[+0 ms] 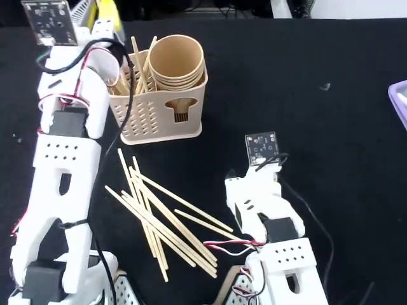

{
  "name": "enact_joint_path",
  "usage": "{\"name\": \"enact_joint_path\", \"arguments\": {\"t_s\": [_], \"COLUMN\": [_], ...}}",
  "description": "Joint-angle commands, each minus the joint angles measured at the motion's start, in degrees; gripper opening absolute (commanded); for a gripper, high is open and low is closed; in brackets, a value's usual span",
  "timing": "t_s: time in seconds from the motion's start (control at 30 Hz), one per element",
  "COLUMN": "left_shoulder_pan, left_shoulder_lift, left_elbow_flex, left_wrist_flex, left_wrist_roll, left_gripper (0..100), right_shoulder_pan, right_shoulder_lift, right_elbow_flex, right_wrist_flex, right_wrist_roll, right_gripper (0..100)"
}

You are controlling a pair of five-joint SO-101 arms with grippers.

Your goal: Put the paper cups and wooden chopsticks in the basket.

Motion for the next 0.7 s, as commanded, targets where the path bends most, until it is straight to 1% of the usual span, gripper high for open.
{"name": "enact_joint_path", "arguments": {"t_s": [0.0, 0.37, 0.43, 0.5, 0.67], "left_shoulder_pan": [0.7, 0.6, 0.7, 0.7, 0.3], "left_shoulder_lift": [-0.7, -0.7, -0.7, -0.9, -3.3], "left_elbow_flex": [-0.5, 3.1, 3.1, 2.0, -2.6], "left_wrist_flex": [-1.3, -1.2, -0.5, 2.9, 11.9], "left_wrist_roll": [4.1, 4.2, 4.2, 4.4, 4.4], "left_gripper": [3, 3, 6, 11, 11], "right_shoulder_pan": [-0.8, -0.8, -0.8, -0.8, -0.8], "right_shoulder_lift": [-1.5, -1.5, -1.5, -1.5, -1.5], "right_elbow_flex": [-0.6, -0.6, -0.6, -0.6, -0.6], "right_wrist_flex": [-1.1, -1.1, -1.1, -1.1, -1.1], "right_wrist_roll": [0.2, 0.2, 0.2, 0.2, 0.2], "right_gripper": [26.1, 26.1, 26.1, 26.1, 26.1]}}
